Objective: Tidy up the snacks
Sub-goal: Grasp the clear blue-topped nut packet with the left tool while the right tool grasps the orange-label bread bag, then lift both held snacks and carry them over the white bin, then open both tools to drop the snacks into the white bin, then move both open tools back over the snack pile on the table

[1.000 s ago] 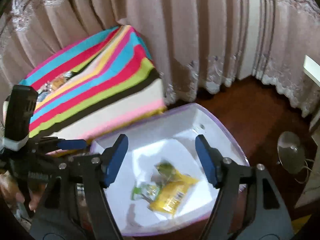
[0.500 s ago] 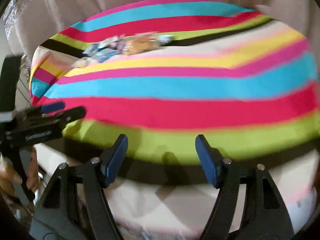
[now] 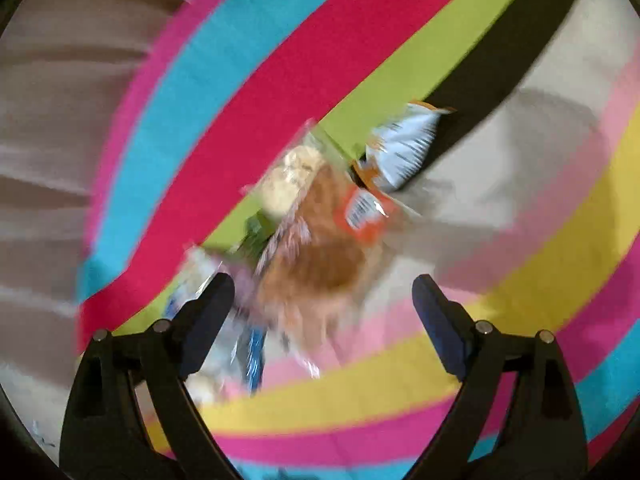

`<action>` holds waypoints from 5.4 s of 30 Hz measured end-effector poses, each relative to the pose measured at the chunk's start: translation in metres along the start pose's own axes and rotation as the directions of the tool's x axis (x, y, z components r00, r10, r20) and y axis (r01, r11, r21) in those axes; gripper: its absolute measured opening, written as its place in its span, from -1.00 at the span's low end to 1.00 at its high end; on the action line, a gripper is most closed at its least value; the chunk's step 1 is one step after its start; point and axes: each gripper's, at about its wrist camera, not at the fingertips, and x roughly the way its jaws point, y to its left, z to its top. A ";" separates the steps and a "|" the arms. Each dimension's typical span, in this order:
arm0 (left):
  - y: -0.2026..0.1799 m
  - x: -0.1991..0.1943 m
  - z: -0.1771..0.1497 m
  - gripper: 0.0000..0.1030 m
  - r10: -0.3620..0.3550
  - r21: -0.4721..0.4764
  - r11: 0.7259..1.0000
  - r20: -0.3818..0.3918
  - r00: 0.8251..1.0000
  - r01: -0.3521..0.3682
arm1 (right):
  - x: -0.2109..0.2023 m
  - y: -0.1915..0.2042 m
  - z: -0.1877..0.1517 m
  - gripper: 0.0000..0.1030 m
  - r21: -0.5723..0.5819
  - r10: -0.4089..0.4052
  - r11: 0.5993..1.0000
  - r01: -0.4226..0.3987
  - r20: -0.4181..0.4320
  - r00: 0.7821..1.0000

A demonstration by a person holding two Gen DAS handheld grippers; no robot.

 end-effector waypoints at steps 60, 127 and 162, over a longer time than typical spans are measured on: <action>-0.136 -0.304 -0.093 0.19 -0.251 0.216 0.964 0.530 0.810 0.157 | -0.430 -0.101 -0.282 0.12 -0.644 0.356 0.737 0.208 0.631 0.689; -0.381 -0.254 -0.233 0.55 -0.646 0.519 0.461 -0.359 0.673 0.720 | -0.472 -0.412 -0.259 0.50 -0.113 -0.332 0.880 0.461 0.548 0.768; 0.047 -0.057 -0.033 0.64 0.022 -0.244 0.970 0.069 0.997 -0.004 | 0.010 0.032 -0.043 0.69 -0.448 -0.185 0.862 0.237 0.157 0.970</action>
